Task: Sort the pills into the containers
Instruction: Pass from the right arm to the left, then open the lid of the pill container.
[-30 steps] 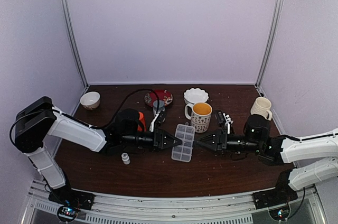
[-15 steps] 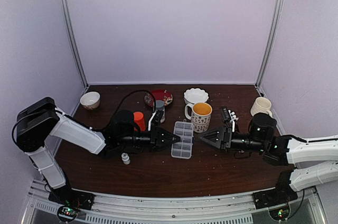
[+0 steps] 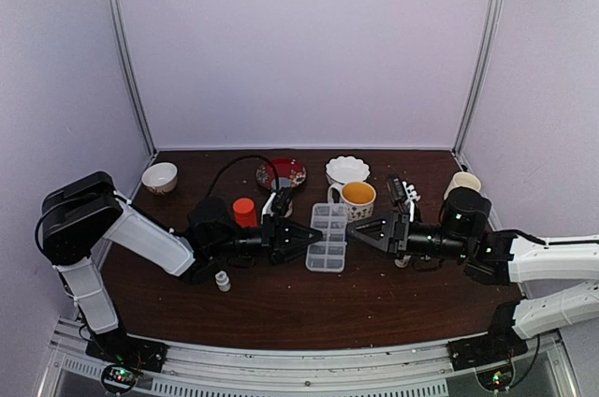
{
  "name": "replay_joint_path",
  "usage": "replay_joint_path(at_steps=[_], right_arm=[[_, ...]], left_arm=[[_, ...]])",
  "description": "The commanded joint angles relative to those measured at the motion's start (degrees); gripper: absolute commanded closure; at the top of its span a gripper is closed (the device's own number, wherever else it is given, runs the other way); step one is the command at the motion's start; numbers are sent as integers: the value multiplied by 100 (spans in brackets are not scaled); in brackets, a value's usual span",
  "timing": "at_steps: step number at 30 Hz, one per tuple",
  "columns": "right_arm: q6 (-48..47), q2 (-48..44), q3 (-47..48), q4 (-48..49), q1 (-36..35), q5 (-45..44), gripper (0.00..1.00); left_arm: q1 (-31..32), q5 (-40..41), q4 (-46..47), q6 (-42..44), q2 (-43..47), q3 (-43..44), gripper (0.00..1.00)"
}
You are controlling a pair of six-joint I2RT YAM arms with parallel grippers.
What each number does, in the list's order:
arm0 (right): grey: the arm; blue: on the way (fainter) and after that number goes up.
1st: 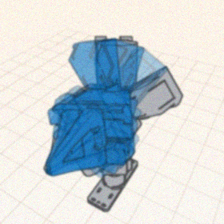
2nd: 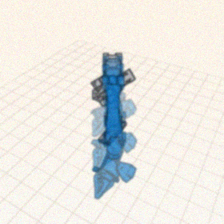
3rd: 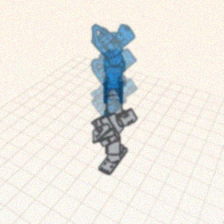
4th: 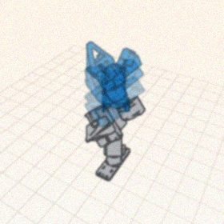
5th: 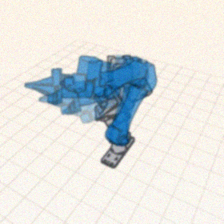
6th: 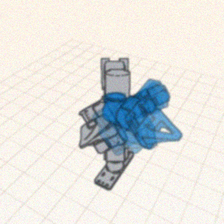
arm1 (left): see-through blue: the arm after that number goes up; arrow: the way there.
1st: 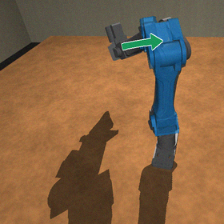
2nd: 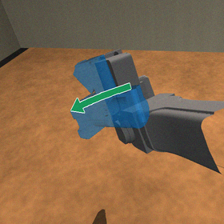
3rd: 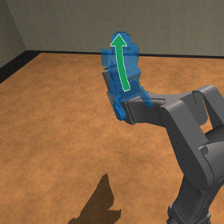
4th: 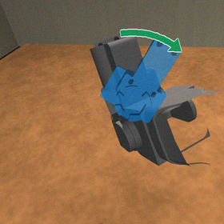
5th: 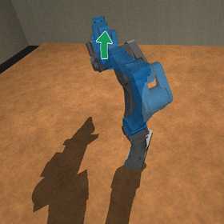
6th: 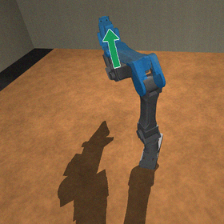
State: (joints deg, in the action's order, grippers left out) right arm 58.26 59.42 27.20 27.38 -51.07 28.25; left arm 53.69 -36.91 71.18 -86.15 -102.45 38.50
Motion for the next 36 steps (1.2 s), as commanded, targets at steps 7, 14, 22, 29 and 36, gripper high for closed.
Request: replay_joint_path(at_steps=[7, 14, 22, 29, 36], right_arm=[[-130, 290, 296, -275, 8, 94, 43], [6, 388, 311, 39, 10, 327, 64], [-8, 241, 272, -140, 9, 284, 86], [-407, 207, 578, -1451, 9, -136, 87], [-499, 412, 783, -1933, 3, -449, 88]], left_arm=[[44, -116, 618, -91, -11, -10, 95], [53, -115, 549, -45, -16, -9, 95], [45, -70, 428, 73, -11, -68, 95], [43, 94, -141, 453, 110, -77, 96], [98, 363, -763, 799, 226, 8, 96]])
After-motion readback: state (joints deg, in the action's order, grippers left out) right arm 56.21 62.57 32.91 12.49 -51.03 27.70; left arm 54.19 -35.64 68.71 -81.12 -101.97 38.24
